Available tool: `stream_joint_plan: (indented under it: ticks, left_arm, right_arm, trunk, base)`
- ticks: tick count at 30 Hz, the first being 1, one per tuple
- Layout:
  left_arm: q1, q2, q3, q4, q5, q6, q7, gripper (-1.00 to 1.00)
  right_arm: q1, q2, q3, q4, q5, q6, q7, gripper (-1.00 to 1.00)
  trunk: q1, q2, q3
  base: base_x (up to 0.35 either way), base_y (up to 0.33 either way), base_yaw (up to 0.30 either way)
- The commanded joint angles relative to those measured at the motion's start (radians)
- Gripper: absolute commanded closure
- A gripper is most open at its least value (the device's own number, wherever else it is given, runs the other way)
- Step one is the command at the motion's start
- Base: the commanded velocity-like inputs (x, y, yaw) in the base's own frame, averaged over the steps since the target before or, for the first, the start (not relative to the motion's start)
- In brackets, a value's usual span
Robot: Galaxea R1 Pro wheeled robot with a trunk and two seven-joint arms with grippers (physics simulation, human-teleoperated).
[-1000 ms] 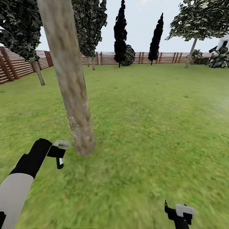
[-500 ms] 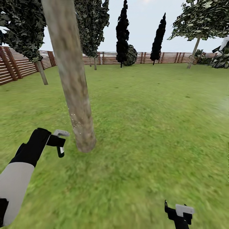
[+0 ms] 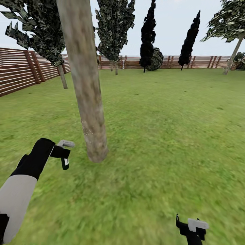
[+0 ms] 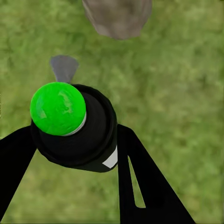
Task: In the garden, pick up the pesticide atomizer on the floor and spray pesticide onto both trees until each tree trunk is fully covered.
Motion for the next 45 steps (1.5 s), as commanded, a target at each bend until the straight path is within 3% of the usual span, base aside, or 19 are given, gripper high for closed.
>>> stream_joint_plan:
  ticks: [1,18,29,45]
  left_arm:
    - [0.000,0.000,0.000,0.000,0.000,0.000,-0.001,1.00]
    - [0.004,-0.002,0.000,0.003,-0.001,-0.003,0.006,1.00]
    - [0.007,0.001,0.002,0.017,-0.001,-0.006,0.009,1.00]
    - [0.025,0.007,0.004,0.020,-0.001,-0.006,0.011,1.00]
  right_arm:
    - [0.000,0.000,0.000,0.000,0.000,0.000,0.000,-1.00]
    - [0.000,0.000,-0.001,0.000,-0.002,0.000,0.000,-1.00]
    - [0.000,0.000,-0.001,0.000,-0.002,0.000,0.000,-1.00]
    - [0.000,0.000,0.000,0.000,-0.002,0.000,0.000,-1.00]
  trunk:
    - [0.000,0.000,0.000]
    - [0.000,0.000,0.000]
    - [0.000,0.000,0.000]
    - [0.000,0.000,0.000]
  base:
    - [0.229,-0.204,0.113]
    - [0.183,-0.216,0.007]
    - [0.137,-0.241,0.234]
    - [0.068,-0.257,0.037]
